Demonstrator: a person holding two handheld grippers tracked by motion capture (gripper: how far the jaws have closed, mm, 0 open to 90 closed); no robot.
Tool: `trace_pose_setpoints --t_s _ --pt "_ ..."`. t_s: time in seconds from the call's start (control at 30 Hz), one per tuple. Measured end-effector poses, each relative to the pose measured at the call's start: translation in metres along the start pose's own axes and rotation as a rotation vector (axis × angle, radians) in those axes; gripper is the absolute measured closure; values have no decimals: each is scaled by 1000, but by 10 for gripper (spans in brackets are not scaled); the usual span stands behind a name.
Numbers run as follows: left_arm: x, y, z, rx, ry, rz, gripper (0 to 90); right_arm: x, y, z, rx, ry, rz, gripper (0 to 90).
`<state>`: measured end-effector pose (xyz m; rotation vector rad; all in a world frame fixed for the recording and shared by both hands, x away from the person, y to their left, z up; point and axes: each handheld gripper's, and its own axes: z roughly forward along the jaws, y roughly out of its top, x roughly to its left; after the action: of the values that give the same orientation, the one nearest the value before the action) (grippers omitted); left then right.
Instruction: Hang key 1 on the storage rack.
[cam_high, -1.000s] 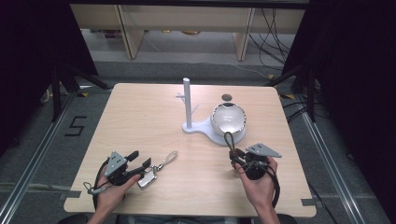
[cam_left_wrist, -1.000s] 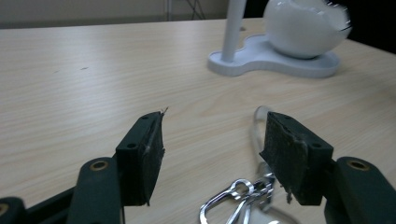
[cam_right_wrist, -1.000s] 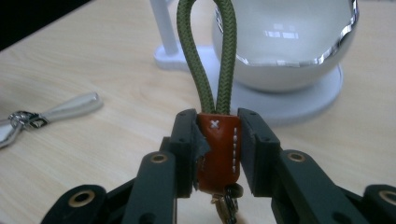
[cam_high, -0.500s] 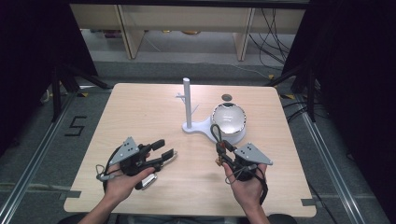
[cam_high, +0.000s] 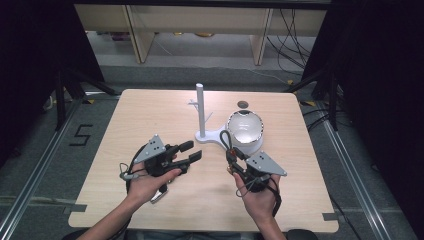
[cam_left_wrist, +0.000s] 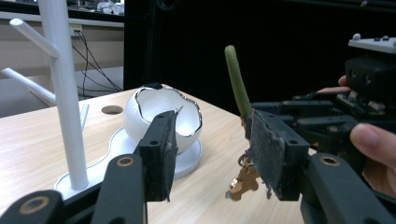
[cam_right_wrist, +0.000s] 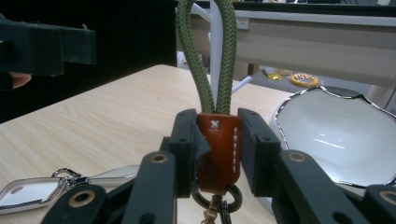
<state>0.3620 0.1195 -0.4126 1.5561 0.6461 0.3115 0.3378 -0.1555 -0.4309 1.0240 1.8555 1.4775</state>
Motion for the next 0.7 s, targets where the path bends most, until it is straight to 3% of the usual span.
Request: trace_pose_setpoints --t_s 0.07,0.17,0.27,0.4,0.53,0.7 --pt "0 1 1 -7 2 -3 501 1 0 1 0 -1 10 692" --pt "0 2 4 -10 -2 -2 506 1 2 3 -10 14 -23 693" --pt "0 3 9 -13 -21 -10 522 4 3 4 -10 19 -8 693" --pt "0 3 16 -6 -36 -32 560 8 3 7 -11 21 -11 692" --pt "-1 5 23 3 -51 -18 594 10 4 7 -11 19 -16 692" --pt "-4 4 29 16 -72 -31 621 13 4 9 -11 26 -22 692"
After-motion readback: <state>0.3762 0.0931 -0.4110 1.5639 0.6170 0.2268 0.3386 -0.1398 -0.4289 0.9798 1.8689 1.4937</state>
